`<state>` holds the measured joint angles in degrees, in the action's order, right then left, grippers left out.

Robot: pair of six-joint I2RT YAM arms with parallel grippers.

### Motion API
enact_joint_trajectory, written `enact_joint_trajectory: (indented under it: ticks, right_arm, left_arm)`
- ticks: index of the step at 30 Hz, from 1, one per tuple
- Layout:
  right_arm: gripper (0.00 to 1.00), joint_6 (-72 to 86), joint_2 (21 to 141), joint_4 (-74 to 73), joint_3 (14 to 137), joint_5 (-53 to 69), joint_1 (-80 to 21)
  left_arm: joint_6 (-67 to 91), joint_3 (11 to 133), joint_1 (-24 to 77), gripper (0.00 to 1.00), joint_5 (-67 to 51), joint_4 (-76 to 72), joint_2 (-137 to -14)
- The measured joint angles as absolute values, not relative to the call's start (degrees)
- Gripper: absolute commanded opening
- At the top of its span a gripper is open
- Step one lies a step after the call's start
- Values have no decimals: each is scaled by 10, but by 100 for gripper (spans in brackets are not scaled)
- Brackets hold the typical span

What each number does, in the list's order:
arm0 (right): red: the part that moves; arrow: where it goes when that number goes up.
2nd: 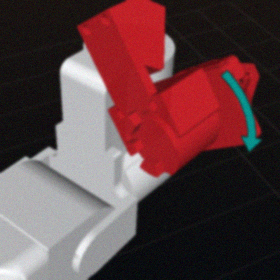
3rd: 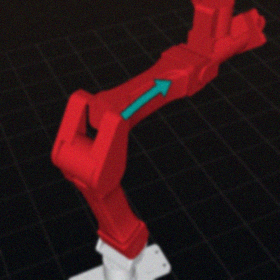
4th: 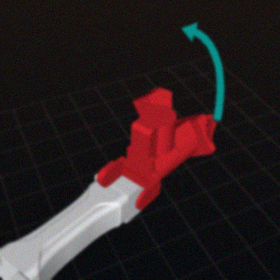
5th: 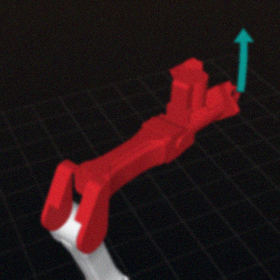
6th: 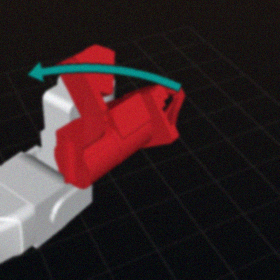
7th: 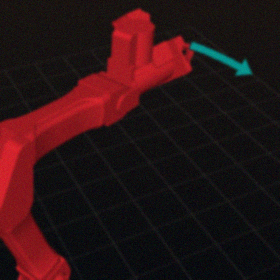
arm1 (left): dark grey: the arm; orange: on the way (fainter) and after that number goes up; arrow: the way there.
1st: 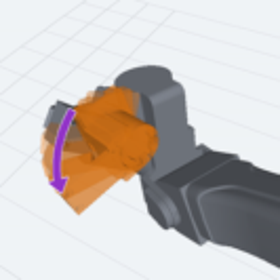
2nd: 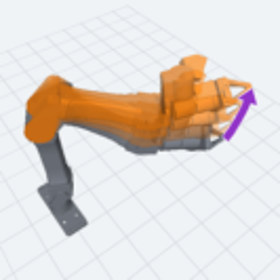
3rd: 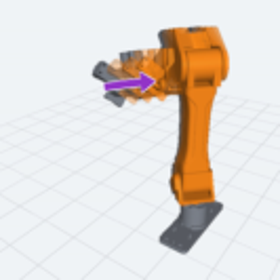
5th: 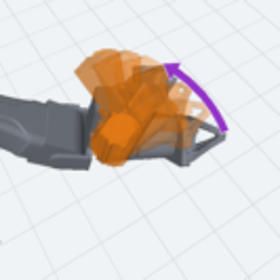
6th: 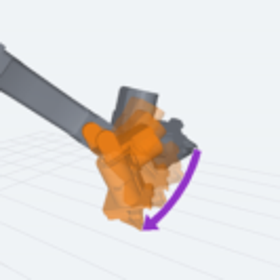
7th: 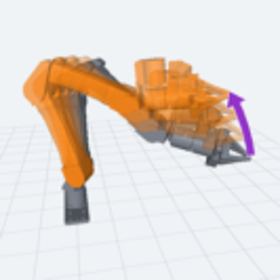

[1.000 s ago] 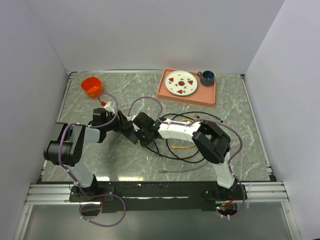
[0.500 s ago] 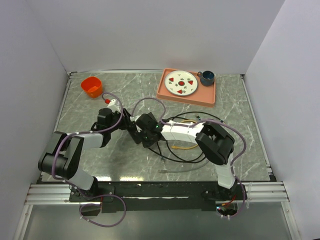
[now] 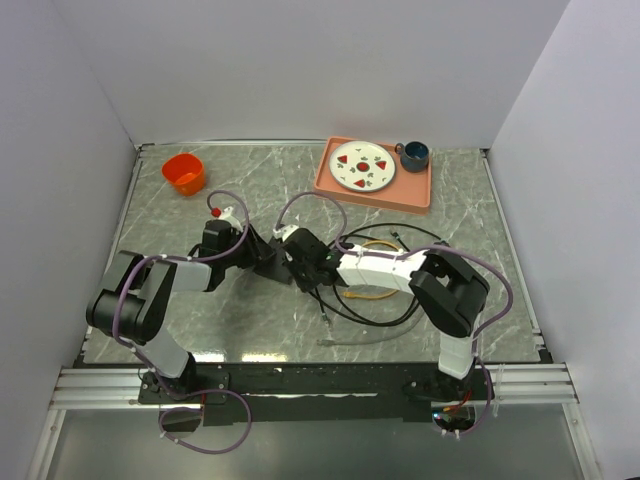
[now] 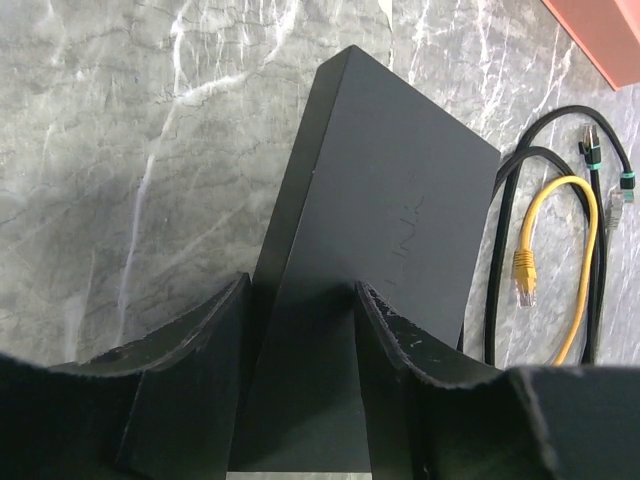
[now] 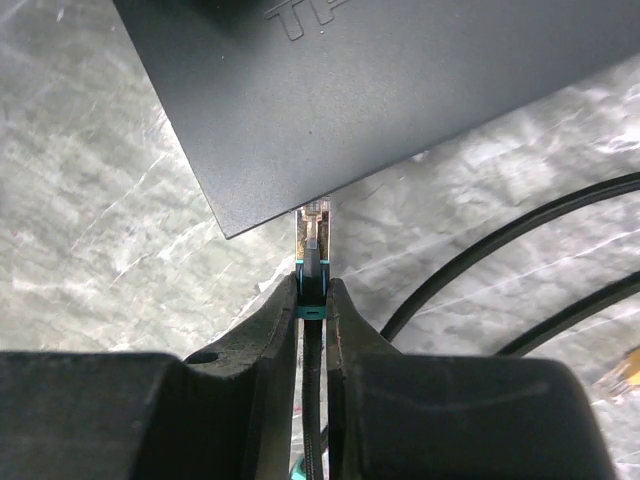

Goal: Insert the plug into the switch port

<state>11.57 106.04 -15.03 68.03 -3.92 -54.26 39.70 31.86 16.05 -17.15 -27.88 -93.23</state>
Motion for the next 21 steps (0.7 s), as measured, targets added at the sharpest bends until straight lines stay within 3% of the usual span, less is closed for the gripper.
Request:
enact_joint_trajectory:
  ticks: [21]
  right_arm:
    - [0,69,1060,-108,637,41,-533]
  left_arm:
    - [398,311,192,46,-147,-322,-945]
